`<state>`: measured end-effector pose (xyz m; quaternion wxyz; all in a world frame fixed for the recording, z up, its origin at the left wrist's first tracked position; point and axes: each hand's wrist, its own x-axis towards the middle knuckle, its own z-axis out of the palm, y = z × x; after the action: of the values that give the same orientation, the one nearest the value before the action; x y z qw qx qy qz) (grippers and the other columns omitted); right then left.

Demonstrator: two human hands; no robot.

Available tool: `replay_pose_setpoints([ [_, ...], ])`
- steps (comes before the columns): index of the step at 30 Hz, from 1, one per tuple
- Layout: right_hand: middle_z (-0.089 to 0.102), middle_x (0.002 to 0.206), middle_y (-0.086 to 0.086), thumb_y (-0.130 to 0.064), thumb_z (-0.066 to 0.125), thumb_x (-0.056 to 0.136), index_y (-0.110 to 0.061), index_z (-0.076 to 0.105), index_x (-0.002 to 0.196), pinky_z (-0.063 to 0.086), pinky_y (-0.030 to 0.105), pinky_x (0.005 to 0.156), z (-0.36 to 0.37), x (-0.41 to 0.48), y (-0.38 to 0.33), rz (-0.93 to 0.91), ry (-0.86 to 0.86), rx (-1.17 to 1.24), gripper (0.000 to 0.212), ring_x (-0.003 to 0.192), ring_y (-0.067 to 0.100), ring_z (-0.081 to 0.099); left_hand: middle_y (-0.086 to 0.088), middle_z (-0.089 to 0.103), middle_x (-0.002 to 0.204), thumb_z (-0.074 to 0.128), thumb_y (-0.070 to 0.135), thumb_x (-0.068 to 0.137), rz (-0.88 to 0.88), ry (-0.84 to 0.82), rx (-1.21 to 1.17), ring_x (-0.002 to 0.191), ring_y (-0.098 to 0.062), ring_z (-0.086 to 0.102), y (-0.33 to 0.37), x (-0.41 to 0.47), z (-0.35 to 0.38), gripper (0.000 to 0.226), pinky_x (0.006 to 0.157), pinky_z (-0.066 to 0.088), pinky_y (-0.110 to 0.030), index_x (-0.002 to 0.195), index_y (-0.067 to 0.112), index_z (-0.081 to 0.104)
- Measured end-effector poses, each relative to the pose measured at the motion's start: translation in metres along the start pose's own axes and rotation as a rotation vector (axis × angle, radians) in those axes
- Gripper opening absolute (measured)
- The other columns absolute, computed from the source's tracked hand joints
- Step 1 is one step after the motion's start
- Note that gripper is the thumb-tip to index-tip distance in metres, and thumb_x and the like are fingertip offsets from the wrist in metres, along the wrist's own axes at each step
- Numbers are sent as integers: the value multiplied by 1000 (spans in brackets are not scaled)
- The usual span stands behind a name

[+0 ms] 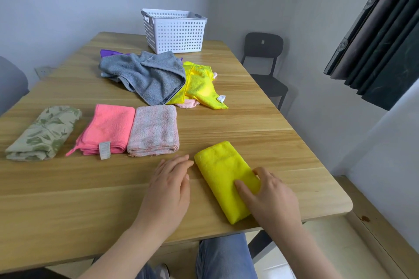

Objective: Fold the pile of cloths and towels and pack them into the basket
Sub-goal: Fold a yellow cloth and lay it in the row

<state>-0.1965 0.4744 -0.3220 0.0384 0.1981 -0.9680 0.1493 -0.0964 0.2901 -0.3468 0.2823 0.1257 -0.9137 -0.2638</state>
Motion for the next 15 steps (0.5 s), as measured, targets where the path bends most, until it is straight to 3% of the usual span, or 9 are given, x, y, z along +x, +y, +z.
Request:
replay_pose_setpoints([
  [4, 56, 99, -3, -67, 33, 88, -24, 48, 106, 42, 31, 69, 11, 13, -18, 50, 46, -72, 49, 95, 21, 58, 2, 57, 128, 28, 31, 87, -25, -5, -4, 121, -10, 47, -4, 6, -8, 49, 109, 33, -34, 117, 12, 62],
  [8, 53, 106, 5, -60, 37, 90, -17, 53, 111, 38, 36, 83, 23, 43, -38, 54, 100, -52, 51, 102, 27, 50, 3, 58, 126, 29, 31, 88, -18, 20, 14, 121, -10, 47, -9, 18, -18, 48, 105, 27, -19, 117, 11, 62],
  [11, 48, 125, 7, -55, 34, 92, -18, 45, 129, 32, 41, 93, 35, 71, -56, 55, 72, -40, 54, 117, 28, 42, -1, 60, 123, 31, 29, 87, -4, 45, 30, 118, -9, 45, -18, 31, -25, 47, 105, 29, -24, 115, 9, 62],
  [15, 31, 151, 6, -49, 30, 96, -19, 20, 150, 14, 47, 113, 52, 101, -73, 25, 4, 69, 62, 140, 26, 23, -8, 61, 124, 27, 32, 86, -22, 24, 116, 122, -25, 52, -35, 52, -29, 55, 106, 34, -34, 118, 4, 61],
])
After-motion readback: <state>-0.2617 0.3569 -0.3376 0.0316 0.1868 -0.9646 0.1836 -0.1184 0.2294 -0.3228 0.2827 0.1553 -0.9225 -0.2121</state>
